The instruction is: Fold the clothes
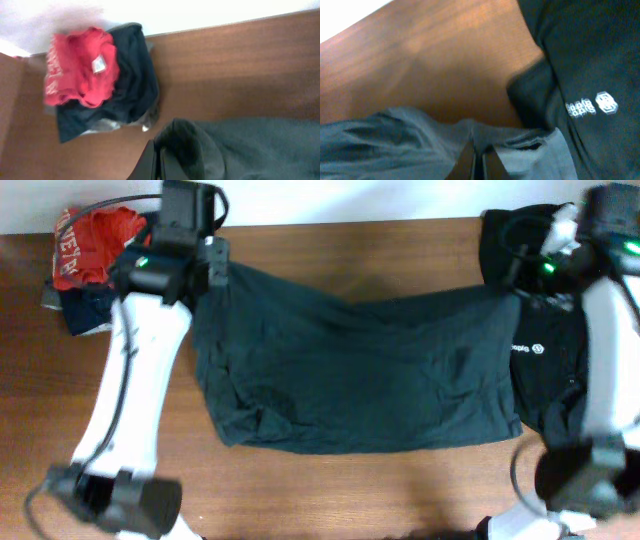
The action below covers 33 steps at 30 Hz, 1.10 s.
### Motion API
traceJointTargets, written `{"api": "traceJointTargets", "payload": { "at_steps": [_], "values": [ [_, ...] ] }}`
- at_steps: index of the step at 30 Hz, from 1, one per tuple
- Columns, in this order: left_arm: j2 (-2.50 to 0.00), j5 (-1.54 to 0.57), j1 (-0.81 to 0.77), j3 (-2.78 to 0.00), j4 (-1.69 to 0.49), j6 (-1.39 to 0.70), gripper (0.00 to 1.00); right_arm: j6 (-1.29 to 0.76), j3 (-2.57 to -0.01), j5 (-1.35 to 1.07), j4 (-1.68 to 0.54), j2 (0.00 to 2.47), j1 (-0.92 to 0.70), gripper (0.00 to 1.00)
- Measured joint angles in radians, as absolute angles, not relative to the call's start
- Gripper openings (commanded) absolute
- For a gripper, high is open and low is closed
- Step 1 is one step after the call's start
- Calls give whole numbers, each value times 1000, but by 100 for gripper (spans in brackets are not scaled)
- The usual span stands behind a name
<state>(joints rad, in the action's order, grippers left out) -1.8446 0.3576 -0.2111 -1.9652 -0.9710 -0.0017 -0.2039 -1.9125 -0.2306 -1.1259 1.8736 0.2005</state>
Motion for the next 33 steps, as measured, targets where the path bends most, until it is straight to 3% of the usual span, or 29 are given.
{"api": "traceJointTargets", "payload": {
  "at_steps": [10, 15, 16, 17, 18, 19, 21, 27, 33],
  "values": [
    [-2184, 372, -203, -1965, -672, -5, 1, -199, -1911, -235, -717, 2301, 125, 4],
    [-2265, 373, -203, -1964, -545, -5, 1, -199, -1903, -239, -571, 2358, 111, 4],
    [-2274, 374, -203, -1964, -519, -5, 13, -199, -1902, -239, -535, 2358, 110, 5],
    [-2282, 375, -202, -1964, -493, -5, 38, -199, -1902, -242, -495, 2357, 109, 10],
    [-2287, 375, -200, -1963, -461, -4, 92, -199, -1903, -245, -445, 2357, 109, 50],
    [-2288, 375, -199, -1963, -437, -7, 99, -198, -1904, -246, -439, 2357, 109, 73],
    [-2288, 375, -194, -1964, -404, -9, 99, -199, -1908, -249, -438, 2357, 110, 99],
    [-2288, 363, -163, -2030, -545, -13, 99, -196, -2005, -253, -594, 2356, 110, 99],
    [-2288, 231, -143, -2110, -823, -14, 99, -194, -2172, -253, -926, 2340, 110, 99]
  ]
}}
